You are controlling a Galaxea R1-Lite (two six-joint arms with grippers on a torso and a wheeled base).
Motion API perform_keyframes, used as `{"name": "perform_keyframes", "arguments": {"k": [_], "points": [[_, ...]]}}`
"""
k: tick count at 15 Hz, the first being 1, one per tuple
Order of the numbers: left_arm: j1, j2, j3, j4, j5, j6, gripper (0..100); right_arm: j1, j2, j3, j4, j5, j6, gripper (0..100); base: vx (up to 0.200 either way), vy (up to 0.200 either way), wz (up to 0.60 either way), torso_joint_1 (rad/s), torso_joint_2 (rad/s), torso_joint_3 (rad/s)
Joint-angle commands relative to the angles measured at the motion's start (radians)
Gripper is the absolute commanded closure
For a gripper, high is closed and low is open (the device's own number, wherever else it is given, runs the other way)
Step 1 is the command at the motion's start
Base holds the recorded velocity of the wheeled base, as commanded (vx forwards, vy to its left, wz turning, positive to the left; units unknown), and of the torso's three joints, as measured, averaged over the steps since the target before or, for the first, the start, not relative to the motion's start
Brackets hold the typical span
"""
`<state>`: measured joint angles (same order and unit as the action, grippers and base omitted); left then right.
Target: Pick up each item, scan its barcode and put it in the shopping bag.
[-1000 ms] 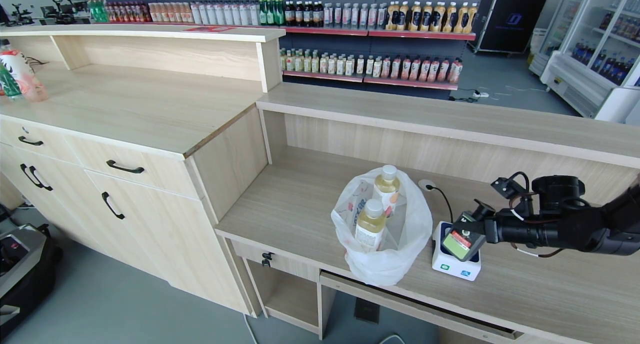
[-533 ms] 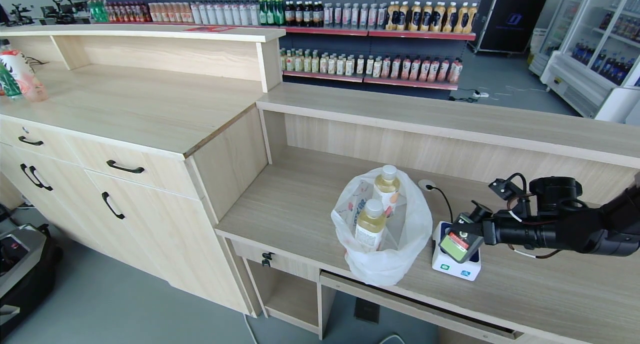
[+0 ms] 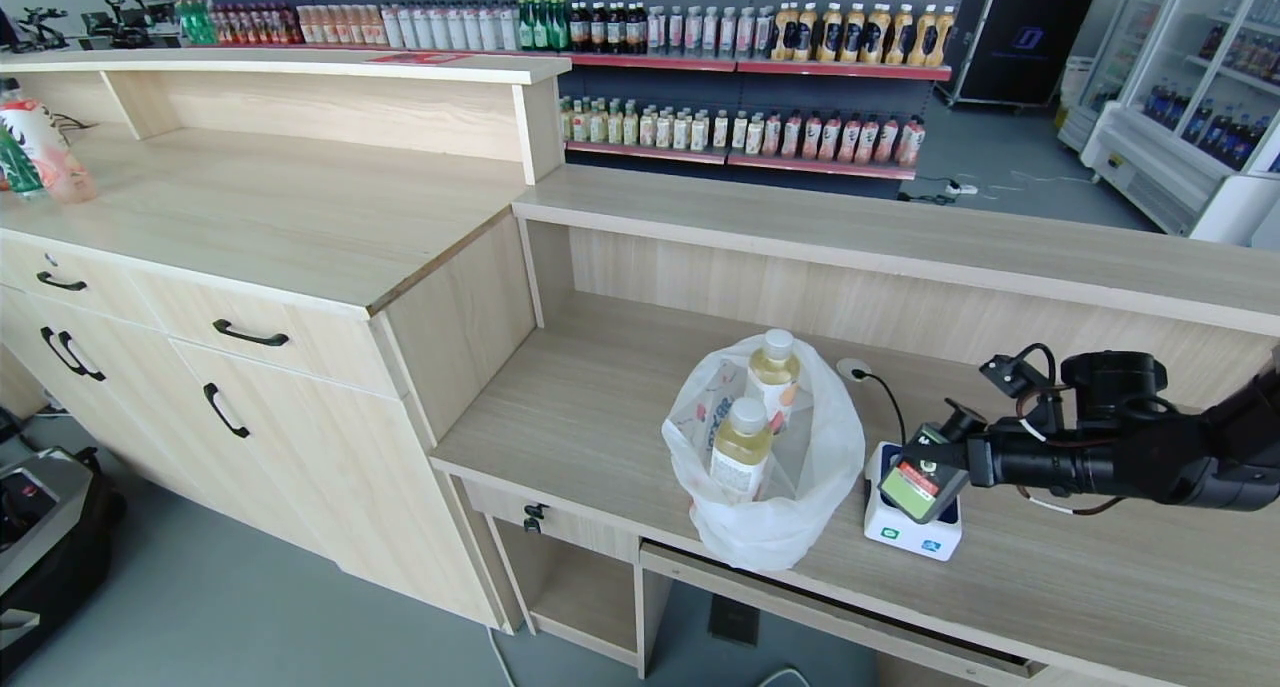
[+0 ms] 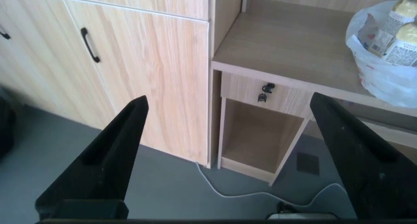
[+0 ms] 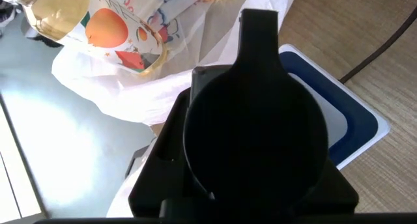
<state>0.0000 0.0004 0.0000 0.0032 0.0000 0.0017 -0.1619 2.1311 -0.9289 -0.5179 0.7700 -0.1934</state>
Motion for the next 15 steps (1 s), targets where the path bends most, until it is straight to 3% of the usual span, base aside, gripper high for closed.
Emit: {"name": "perform_keyframes", "arguments": {"k": [1, 5, 7, 10, 12, 15], "points": [[0.000, 0.000, 0.000, 0.000, 0.000, 0.000, 0, -0.007, -0.039, -0.008, -0.002, 0.000, 0.002, 100, 0.000, 0.000, 0.00, 0.000, 0.00, 0.000], [0.000, 0.000, 0.000, 0.000, 0.000, 0.000, 0, -0.114, -0.223, 0.084, -0.002, -0.089, -0.176, 100, 0.000, 0.000, 0.00, 0.000, 0.00, 0.000], [0.000, 0.000, 0.000, 0.000, 0.000, 0.000, 0, -0.243, -0.329, 0.266, -0.051, -0.159, -0.443, 100, 0.000, 0.000, 0.00, 0.000, 0.00, 0.000], [0.000, 0.000, 0.000, -0.002, 0.000, 0.000, 0, -0.337, -0.375, 0.337, -0.099, -0.153, -0.646, 100, 0.000, 0.000, 0.00, 0.000, 0.00, 0.000], [0.000, 0.000, 0.000, 0.000, 0.000, 0.000, 0, -0.337, -0.388, 0.329, -0.129, -0.143, -0.643, 100, 0.000, 0.000, 0.00, 0.000, 0.00, 0.000], [0.000, 0.000, 0.000, 0.000, 0.000, 0.000, 0, -0.315, -0.398, 0.335, -0.179, -0.063, -0.632, 100, 0.000, 0.000, 0.60, 0.004, 0.00, 0.001]]}}
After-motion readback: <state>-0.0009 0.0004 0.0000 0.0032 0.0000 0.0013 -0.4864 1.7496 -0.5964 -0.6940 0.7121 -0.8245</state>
